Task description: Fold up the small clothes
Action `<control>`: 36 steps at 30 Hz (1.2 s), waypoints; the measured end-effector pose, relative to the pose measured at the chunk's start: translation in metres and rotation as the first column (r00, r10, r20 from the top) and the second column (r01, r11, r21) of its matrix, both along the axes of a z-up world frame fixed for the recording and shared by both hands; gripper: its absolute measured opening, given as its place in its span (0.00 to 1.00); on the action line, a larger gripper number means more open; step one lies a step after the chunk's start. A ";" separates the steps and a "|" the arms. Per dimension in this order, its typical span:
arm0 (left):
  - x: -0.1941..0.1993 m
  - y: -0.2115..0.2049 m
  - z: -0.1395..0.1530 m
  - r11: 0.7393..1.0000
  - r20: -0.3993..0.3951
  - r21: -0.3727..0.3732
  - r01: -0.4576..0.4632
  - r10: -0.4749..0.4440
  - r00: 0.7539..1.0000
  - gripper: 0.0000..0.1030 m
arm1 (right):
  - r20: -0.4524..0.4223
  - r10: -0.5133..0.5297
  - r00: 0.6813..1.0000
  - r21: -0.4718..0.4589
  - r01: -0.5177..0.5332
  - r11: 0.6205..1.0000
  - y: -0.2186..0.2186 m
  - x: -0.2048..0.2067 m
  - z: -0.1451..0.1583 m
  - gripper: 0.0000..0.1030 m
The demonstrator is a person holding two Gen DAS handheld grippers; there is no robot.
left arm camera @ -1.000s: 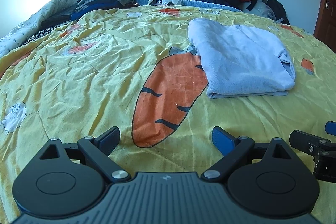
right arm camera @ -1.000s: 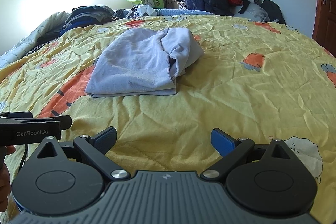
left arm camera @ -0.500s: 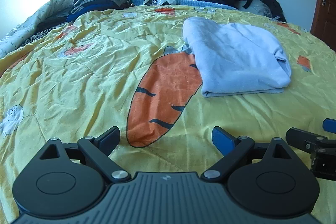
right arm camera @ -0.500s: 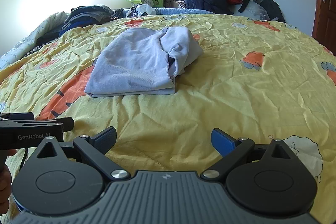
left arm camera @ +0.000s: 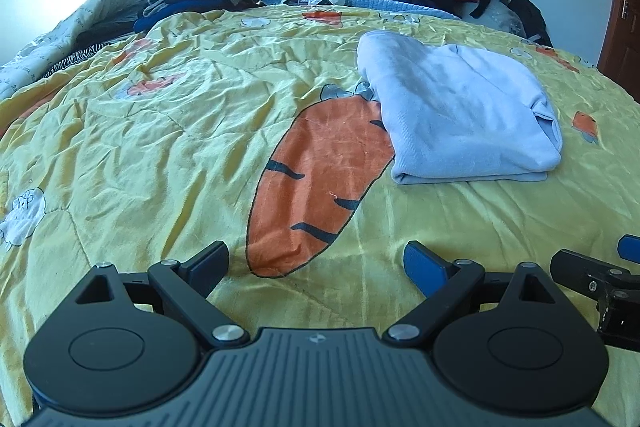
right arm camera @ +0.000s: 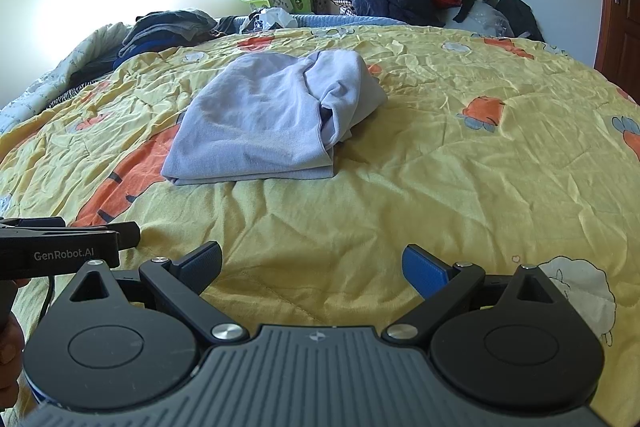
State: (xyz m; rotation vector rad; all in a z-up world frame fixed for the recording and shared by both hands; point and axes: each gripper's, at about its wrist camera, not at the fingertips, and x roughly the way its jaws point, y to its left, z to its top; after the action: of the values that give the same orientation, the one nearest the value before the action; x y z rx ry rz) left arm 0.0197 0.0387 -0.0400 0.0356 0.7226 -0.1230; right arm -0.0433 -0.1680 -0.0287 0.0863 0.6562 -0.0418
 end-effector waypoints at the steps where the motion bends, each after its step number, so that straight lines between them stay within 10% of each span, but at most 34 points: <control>1: 0.000 0.000 0.000 1.000 0.000 -0.002 -0.001 0.001 1.000 0.92 | 0.000 0.000 1.000 0.000 0.000 1.000 0.000 0.000 0.000 0.95; 36: -0.003 -0.005 0.001 0.999 0.005 0.019 0.029 -0.029 1.000 0.92 | -0.002 0.001 1.000 0.001 -0.001 1.000 0.001 -0.001 -0.001 0.95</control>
State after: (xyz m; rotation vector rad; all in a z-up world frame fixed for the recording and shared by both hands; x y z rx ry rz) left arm 0.0166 0.0340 -0.0389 0.0639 0.7184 -0.1439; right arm -0.0445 -0.1670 -0.0293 0.0870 0.6583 -0.0405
